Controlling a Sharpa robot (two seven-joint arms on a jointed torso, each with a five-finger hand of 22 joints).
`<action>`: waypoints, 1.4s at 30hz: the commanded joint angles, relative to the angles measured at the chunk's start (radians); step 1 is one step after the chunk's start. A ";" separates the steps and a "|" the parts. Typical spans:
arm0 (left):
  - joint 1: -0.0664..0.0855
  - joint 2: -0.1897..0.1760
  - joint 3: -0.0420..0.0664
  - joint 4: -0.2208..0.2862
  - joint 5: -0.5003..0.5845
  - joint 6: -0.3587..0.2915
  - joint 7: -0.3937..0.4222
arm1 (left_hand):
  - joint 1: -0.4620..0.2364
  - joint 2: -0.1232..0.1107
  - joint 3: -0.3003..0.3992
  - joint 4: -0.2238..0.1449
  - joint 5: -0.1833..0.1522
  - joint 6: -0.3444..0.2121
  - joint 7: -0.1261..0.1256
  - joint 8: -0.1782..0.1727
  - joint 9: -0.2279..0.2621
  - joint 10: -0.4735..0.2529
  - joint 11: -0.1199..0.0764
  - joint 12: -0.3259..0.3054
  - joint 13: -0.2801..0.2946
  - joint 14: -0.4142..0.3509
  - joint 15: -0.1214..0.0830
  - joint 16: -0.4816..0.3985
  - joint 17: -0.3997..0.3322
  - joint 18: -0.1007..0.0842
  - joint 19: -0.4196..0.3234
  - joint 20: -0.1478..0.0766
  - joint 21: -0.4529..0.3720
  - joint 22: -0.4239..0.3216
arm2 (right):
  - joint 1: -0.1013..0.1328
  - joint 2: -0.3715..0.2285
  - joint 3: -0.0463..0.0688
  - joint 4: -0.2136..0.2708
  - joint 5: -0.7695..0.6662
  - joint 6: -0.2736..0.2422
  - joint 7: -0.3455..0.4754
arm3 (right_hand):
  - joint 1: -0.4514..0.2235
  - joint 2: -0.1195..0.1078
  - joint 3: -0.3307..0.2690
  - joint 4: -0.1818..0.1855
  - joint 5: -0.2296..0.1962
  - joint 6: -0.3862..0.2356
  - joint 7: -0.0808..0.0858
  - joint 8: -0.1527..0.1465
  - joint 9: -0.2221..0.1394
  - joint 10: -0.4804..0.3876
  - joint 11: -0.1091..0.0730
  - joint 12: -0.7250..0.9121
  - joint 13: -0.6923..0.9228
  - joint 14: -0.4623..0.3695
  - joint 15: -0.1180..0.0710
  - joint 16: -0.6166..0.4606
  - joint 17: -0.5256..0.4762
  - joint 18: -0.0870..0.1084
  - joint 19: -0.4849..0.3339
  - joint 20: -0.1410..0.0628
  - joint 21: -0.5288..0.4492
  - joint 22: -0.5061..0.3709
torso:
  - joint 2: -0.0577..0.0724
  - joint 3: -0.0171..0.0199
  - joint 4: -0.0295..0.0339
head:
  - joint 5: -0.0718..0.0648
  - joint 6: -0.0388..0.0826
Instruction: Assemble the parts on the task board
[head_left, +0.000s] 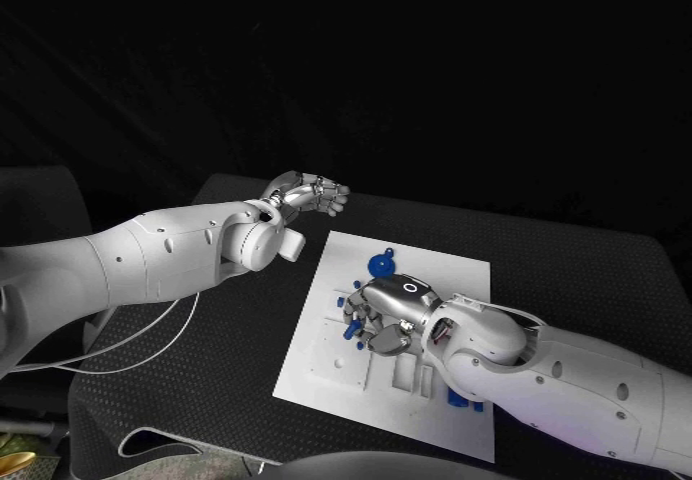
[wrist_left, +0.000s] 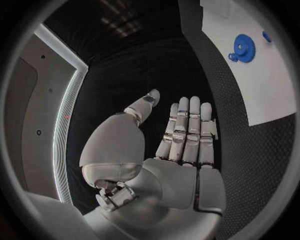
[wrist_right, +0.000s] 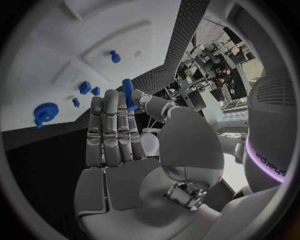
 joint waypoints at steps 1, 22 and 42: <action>0.001 0.003 0.001 0.006 0.004 0.012 0.007 | 0.005 0.003 0.000 0.006 0.003 -0.004 -0.001 0.003 -0.001 -0.005 0.001 -0.001 -0.001 0.002 0.004 -0.007 0.002 0.011 0.004 0.003 -0.005 0.001 | -0.010 0.014 -0.002 -0.005 -0.027 0.021 0.008 | -0.003 0.012 0.005 -0.002 -0.001 0.009 -0.006 0.005 0.039 0.007 0.000 0.000 0.002 0.006 -0.003 0.004 0.002 0.014 0.007 -0.002 0.005 0.020 | 0.001 0.0007 0.0001 | 0.006 -0.005; 0.001 0.009 0.001 0.012 0.004 0.012 0.005 | 0.004 0.004 0.000 0.007 0.003 -0.004 -0.001 0.004 -0.002 -0.004 0.000 -0.001 -0.002 0.003 0.004 -0.009 0.004 0.011 0.005 0.003 -0.006 0.002 | -0.022 0.059 -0.035 -0.046 -0.071 0.071 -0.025 | -0.009 0.021 0.001 -0.016 -0.001 0.006 -0.005 0.004 0.045 0.006 0.000 -0.004 0.007 0.007 -0.004 0.003 0.006 0.014 0.006 -0.002 0.009 0.019 | 0.000 0.0018 -0.0019 | 0.021 -0.021; 0.001 0.012 0.001 0.014 0.004 0.014 0.003 | 0.004 0.004 0.000 0.007 0.003 -0.005 -0.001 0.005 -0.003 -0.005 0.001 -0.001 -0.003 0.003 0.004 -0.011 0.006 0.011 0.007 0.003 -0.007 0.002 | -0.039 0.074 -0.037 -0.055 -0.075 0.079 -0.025 | -0.012 0.024 0.002 -0.022 -0.001 0.005 -0.005 0.004 0.047 0.007 0.000 -0.005 0.010 0.007 -0.004 0.002 0.008 0.014 0.006 -0.003 0.010 0.019 | -0.001 0.0009 -0.0026 | 0.027 -0.029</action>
